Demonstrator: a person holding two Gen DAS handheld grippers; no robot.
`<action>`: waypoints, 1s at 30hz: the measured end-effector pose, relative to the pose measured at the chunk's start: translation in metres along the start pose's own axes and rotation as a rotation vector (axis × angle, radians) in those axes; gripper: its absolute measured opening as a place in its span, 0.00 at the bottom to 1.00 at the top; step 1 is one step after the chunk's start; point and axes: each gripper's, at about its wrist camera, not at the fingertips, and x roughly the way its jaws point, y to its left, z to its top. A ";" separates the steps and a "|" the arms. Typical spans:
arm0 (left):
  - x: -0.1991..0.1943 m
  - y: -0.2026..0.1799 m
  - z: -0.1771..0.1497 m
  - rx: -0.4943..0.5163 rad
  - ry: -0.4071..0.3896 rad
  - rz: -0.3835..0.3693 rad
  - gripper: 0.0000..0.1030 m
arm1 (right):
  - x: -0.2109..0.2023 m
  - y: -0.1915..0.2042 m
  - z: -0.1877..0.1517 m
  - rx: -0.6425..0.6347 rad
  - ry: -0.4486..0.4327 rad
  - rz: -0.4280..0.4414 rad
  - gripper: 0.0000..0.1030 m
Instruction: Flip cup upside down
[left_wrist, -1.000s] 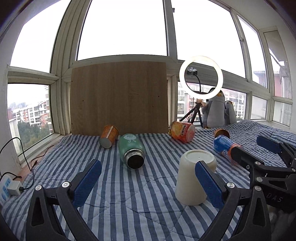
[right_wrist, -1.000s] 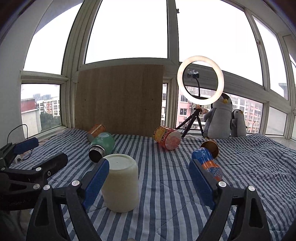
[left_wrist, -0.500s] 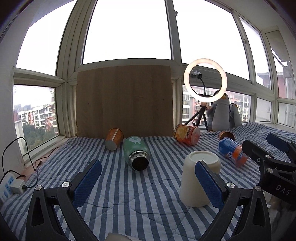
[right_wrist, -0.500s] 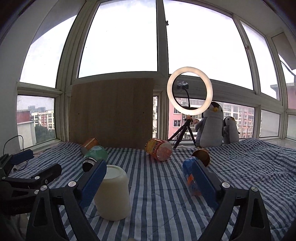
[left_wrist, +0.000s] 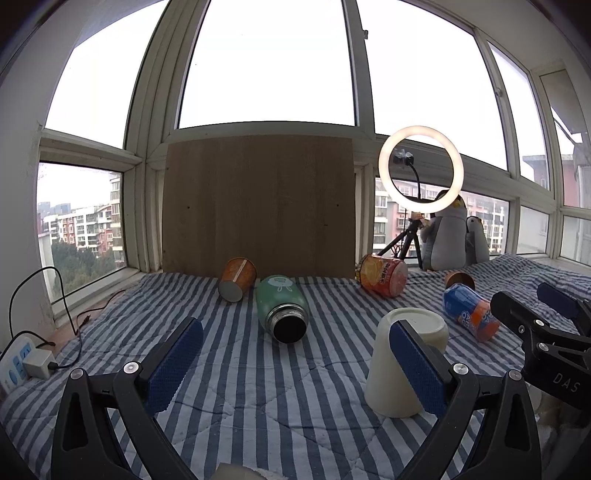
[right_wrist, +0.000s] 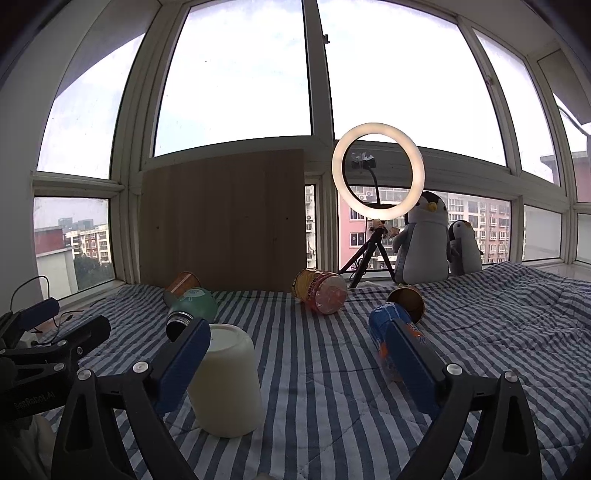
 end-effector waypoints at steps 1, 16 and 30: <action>0.000 0.000 0.000 0.002 -0.001 0.000 0.99 | 0.000 0.000 0.000 0.000 -0.001 -0.001 0.93; 0.002 -0.001 0.000 0.000 -0.001 0.003 0.99 | 0.000 -0.002 0.000 0.008 -0.003 -0.002 0.98; 0.002 -0.001 0.000 0.000 -0.001 0.003 0.99 | 0.000 -0.001 0.000 0.014 -0.002 -0.001 0.98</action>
